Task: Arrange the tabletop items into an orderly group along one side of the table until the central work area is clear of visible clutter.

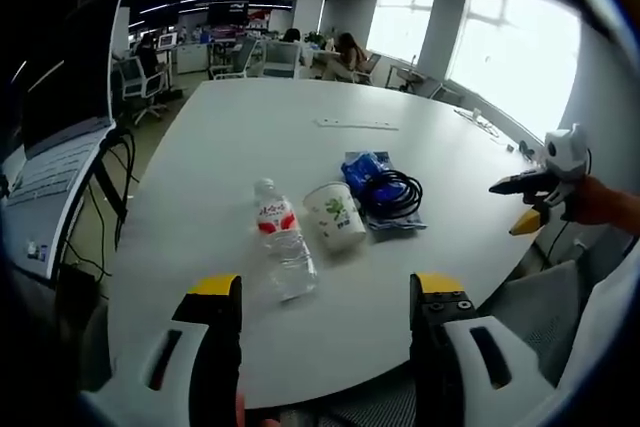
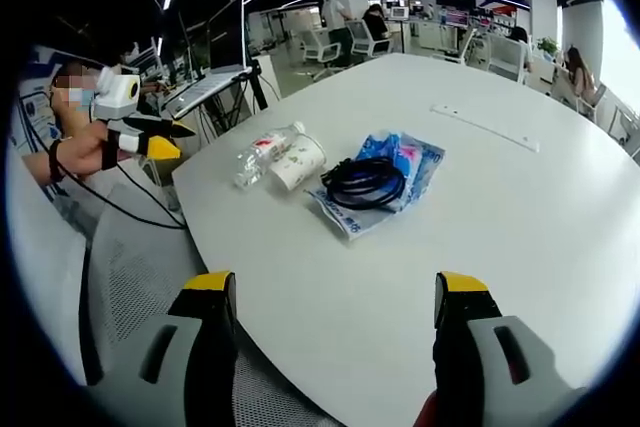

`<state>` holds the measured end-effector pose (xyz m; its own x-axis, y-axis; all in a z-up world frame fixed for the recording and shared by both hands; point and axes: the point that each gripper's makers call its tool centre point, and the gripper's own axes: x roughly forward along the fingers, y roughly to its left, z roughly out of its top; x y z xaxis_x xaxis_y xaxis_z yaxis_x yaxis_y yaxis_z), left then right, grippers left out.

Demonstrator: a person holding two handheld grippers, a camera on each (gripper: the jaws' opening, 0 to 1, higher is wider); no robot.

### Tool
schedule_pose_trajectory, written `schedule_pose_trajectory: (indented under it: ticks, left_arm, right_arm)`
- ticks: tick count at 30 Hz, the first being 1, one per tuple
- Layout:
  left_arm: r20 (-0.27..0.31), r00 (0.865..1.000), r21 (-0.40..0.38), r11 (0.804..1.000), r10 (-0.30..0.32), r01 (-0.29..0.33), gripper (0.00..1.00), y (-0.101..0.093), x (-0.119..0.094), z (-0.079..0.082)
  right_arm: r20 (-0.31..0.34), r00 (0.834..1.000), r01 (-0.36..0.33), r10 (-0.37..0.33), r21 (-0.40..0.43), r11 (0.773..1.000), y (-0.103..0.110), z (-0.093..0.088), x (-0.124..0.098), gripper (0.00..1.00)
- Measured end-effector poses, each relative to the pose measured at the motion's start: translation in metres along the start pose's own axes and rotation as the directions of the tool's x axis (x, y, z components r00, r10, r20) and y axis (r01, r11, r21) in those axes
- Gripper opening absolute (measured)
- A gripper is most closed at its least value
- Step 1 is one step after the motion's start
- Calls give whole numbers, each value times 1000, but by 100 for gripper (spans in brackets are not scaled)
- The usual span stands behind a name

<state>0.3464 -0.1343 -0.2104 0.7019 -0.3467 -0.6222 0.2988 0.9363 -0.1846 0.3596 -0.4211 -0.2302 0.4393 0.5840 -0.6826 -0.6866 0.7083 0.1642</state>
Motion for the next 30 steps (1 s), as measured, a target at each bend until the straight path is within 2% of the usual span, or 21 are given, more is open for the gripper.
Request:
schedule_pose_trajectory:
  ticks: [5, 17, 30]
  left_arm:
    - [8, 1000, -11, 1000, 0, 0, 69, 1, -2, 2]
    - [8, 1000, -8, 1000, -9, 9, 69, -2, 2, 3]
    - [19, 1000, -31, 1000, 1, 0, 68, 11, 6, 9]
  right_arm:
    - [-7, 1000, 0, 0, 10, 1000, 2, -6, 1, 81]
    - [-1, 1000, 2, -2, 27, 1000, 1, -6, 0, 81]
    - [20, 1000, 0, -1, 42, 999, -2, -1, -4, 81]
